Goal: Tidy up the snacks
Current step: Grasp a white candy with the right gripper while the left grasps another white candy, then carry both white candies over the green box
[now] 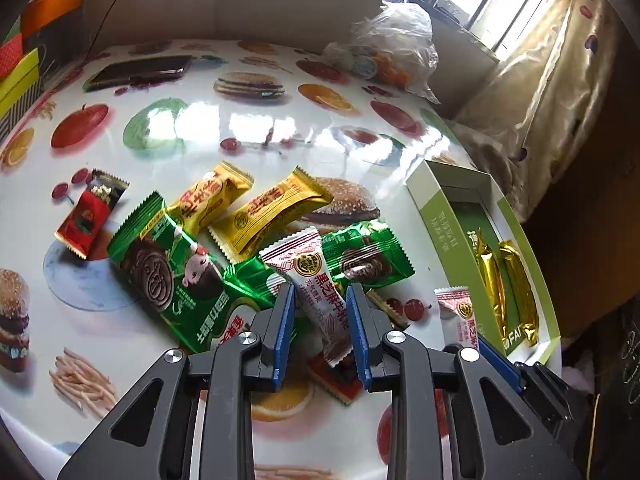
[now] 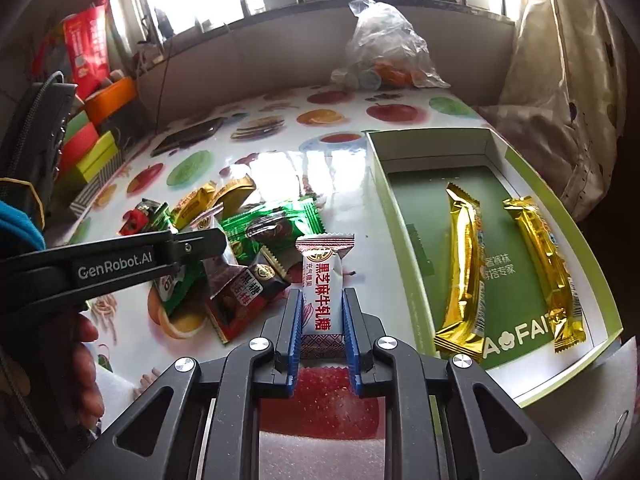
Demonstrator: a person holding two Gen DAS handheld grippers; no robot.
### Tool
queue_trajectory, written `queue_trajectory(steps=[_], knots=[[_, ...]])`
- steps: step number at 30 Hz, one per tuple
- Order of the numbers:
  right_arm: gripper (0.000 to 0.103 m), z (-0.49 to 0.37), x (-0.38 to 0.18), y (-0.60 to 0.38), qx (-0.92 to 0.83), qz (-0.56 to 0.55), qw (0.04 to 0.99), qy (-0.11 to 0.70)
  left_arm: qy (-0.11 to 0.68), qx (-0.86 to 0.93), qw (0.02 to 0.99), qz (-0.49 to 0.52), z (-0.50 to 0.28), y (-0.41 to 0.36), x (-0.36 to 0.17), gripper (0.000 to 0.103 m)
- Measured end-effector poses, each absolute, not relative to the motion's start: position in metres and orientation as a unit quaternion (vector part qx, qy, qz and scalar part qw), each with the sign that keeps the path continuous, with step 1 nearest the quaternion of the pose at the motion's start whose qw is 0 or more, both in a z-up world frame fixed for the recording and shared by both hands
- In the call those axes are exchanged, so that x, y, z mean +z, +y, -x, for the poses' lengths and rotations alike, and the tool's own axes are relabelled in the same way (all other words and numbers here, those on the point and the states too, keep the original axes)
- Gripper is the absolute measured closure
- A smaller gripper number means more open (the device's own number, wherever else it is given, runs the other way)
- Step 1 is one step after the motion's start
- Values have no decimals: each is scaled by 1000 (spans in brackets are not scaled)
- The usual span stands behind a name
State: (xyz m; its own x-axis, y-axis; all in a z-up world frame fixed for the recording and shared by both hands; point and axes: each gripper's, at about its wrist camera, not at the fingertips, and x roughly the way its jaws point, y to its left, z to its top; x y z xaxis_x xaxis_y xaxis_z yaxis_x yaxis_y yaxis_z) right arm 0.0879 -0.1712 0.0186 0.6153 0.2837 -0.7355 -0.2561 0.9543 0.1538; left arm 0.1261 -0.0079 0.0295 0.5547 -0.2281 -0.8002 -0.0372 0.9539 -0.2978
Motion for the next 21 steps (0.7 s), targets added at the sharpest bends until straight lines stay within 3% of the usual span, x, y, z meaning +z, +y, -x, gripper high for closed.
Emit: queue_trajectory(steps=[17,21], knots=[[85,-86,20,-178,150,-32,900,408,471,-25,878,86,-129,-23,26,76],[85,-85,21,-178,149,-33,901,407,466,-23,882,70,-126,-25,28,82]])
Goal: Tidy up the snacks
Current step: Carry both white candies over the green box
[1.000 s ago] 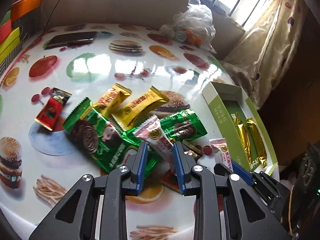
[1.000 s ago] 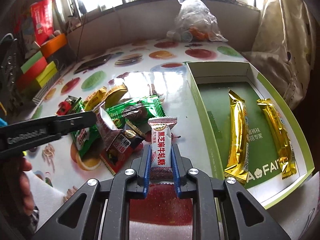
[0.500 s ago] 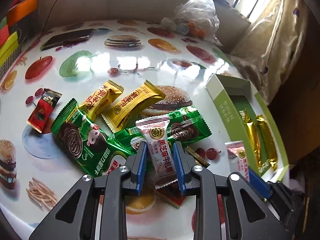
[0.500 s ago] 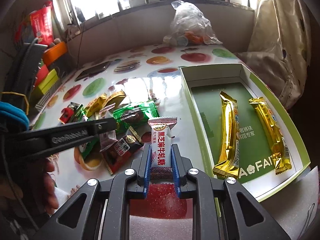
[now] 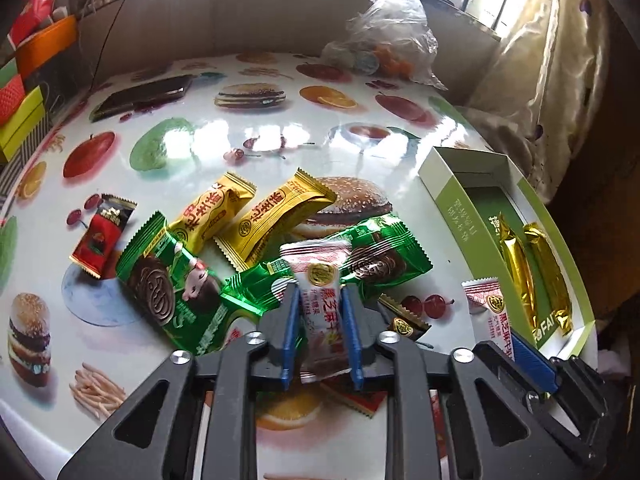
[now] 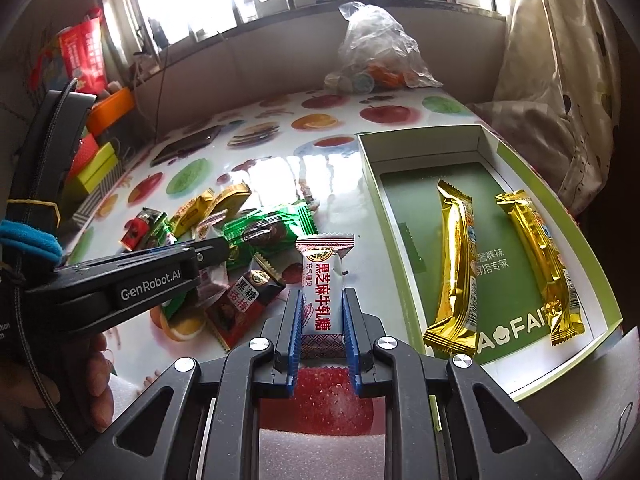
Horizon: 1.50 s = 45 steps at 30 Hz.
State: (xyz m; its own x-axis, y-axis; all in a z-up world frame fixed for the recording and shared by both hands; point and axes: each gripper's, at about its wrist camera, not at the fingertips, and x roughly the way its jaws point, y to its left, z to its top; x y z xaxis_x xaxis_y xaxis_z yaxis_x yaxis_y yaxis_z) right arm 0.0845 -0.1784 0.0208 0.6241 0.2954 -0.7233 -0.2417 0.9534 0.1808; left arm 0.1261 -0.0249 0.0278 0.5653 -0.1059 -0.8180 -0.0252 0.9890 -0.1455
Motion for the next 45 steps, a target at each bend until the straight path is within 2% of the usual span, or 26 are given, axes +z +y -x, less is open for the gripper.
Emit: queue_trajectory(steps=[24,45], knots=[[84,-78,34,-178,153,-31,908,389,431,-38,900,55,-108,-25,55,82],[84,-79,69,-205,129,-47,922,362,412,-85,906,48,-117,-54,95,82]])
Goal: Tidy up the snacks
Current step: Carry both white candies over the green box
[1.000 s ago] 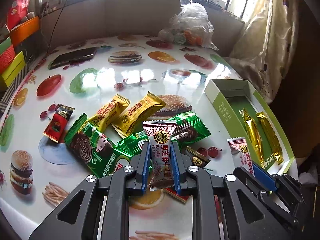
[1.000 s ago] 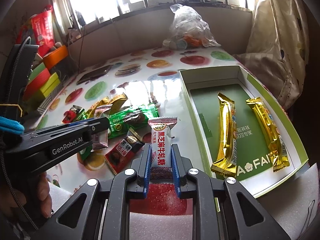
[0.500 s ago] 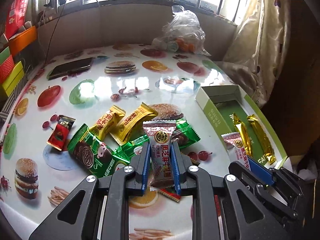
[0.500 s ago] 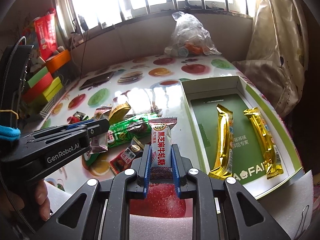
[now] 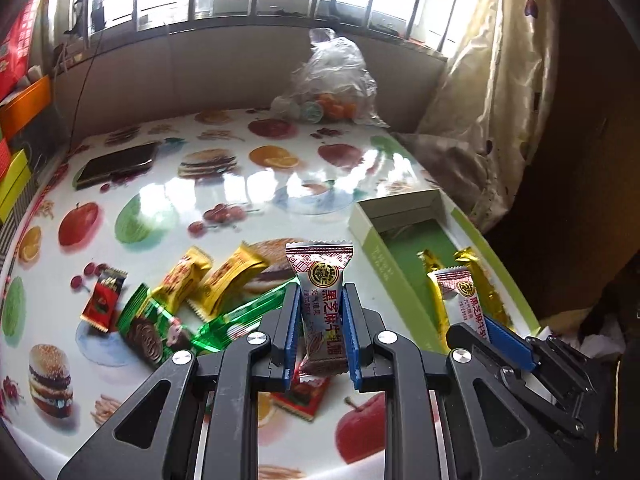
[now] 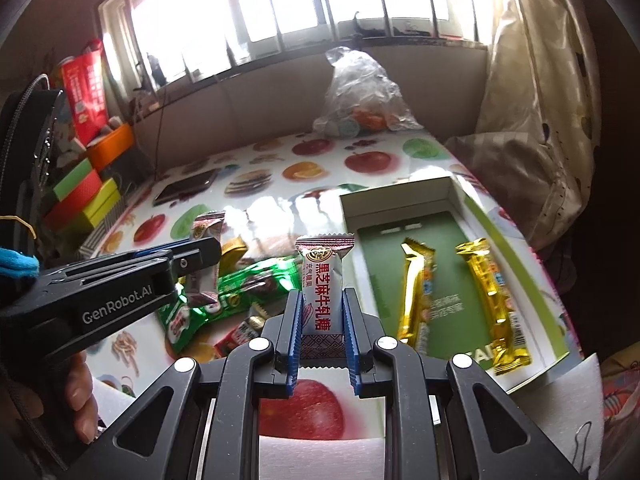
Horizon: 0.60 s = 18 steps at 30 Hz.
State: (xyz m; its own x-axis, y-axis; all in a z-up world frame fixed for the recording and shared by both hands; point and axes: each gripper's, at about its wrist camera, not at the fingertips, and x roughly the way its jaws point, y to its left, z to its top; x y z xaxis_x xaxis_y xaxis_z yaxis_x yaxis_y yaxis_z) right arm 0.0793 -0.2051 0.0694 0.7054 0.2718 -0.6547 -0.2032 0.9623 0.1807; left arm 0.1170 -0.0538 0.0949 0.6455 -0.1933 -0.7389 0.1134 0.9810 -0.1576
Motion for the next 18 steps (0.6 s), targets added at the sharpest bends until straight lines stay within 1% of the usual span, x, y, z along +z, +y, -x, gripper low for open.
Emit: queue_trajectory(steps=[10,18], knots=[[85,-89,73,-241,88,-57,926,363,422,-121,897,51,-141,-84,96,82],[85,-97,64,-265,67,-68,921,377,434,-148,887,53,-161,-111,89,82]])
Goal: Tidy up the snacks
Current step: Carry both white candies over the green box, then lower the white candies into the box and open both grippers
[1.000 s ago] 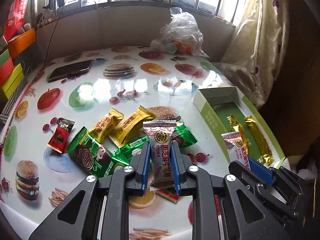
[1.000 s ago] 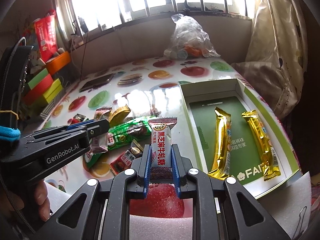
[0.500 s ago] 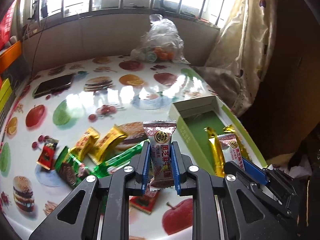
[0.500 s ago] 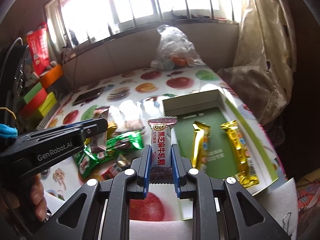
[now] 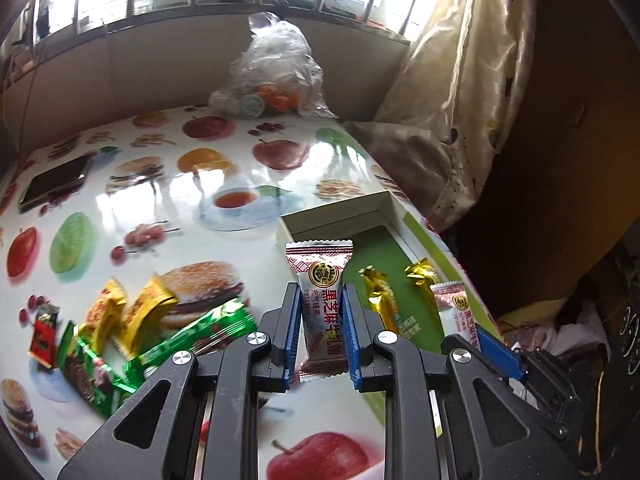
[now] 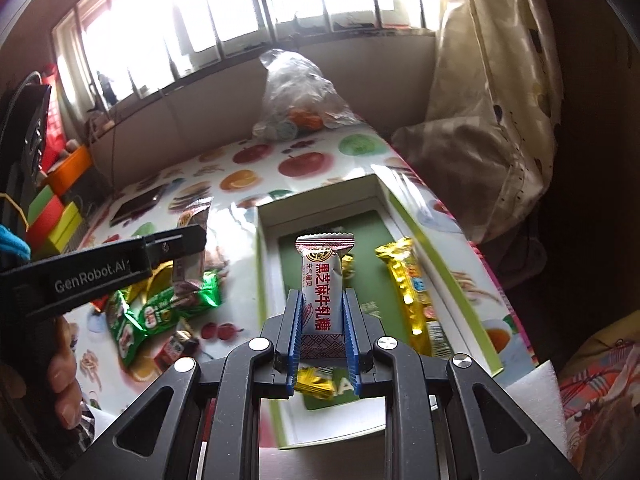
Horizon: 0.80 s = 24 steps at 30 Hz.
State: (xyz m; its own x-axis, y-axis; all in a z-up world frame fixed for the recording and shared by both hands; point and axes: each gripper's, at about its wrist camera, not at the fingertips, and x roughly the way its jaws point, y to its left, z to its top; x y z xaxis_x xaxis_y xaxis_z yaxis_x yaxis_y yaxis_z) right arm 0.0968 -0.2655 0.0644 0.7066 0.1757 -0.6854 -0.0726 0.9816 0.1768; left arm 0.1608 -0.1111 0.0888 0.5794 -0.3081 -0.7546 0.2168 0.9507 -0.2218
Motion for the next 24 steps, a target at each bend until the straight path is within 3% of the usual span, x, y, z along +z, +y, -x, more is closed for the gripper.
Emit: queue_trajectory(steps=[24], knots=[[85,-116,21,-297,43,-77,899,429,491,-172,853,39,-187,-160,38,82]])
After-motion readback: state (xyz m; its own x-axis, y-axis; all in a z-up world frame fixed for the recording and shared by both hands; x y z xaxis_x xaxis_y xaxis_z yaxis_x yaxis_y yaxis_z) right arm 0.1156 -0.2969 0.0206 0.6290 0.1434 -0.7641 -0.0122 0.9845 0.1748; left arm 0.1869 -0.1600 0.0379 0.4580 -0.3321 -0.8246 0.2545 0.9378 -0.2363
